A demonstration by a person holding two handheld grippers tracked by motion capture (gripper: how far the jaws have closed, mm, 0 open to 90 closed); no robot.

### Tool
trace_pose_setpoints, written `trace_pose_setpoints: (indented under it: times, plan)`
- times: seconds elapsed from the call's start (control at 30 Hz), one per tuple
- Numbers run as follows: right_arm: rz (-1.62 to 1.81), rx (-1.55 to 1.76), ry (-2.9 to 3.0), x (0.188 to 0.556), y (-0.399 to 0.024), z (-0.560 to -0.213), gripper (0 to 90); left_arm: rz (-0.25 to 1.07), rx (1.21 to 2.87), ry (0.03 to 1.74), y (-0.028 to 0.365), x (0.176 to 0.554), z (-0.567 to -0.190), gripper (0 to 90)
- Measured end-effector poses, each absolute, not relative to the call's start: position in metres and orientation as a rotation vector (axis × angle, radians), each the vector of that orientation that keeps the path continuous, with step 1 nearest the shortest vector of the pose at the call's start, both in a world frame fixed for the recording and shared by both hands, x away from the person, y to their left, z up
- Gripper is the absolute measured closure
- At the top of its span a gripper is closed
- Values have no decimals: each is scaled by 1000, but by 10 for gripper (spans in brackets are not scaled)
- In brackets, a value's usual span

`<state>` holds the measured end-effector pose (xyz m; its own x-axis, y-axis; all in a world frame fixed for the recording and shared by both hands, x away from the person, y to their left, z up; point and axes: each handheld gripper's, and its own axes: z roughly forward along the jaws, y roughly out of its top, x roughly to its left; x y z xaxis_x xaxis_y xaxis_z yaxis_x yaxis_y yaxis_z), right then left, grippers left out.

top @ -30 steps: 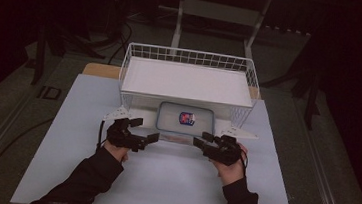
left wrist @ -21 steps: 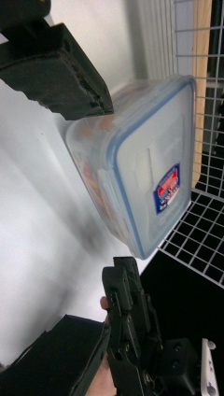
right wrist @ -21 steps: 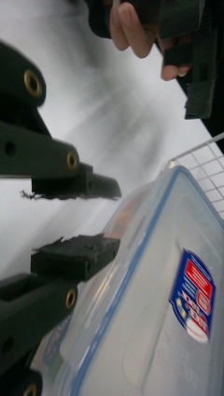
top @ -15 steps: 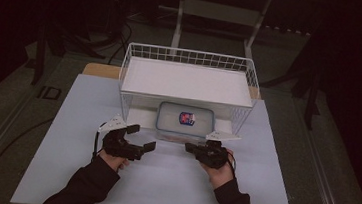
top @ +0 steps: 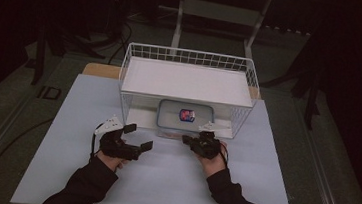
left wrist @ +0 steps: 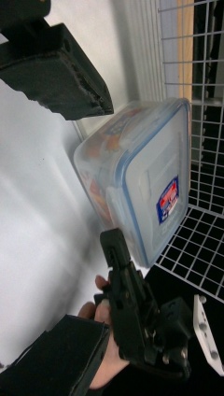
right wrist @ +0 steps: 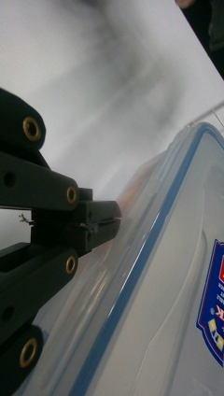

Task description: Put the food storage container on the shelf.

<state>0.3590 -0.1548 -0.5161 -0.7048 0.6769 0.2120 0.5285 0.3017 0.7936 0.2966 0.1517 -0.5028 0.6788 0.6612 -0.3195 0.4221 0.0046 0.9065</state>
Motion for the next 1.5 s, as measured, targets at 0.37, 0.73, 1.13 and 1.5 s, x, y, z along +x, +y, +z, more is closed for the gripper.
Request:
trace_pose_setpoints:
  times: [0.37, 0.73, 1.13, 1.5]
  plan:
    - [1326, 1069, 2357, 385, -143, -516, 897, 255, 1641, 873, 151, 296, -505, 0]
    - [1334, 1139, 2304, 407, -145, -514, 897, 306, 1667, 847, 149, 293, -505, 0]
    - [1371, 1116, 2331, 407, -137, -513, 834, 310, 1675, 845, 150, 292, -504, 0]
    - [1454, 1070, 2353, 379, -149, -503, 378, 332, 1697, 815, 147, 286, -498, 0]
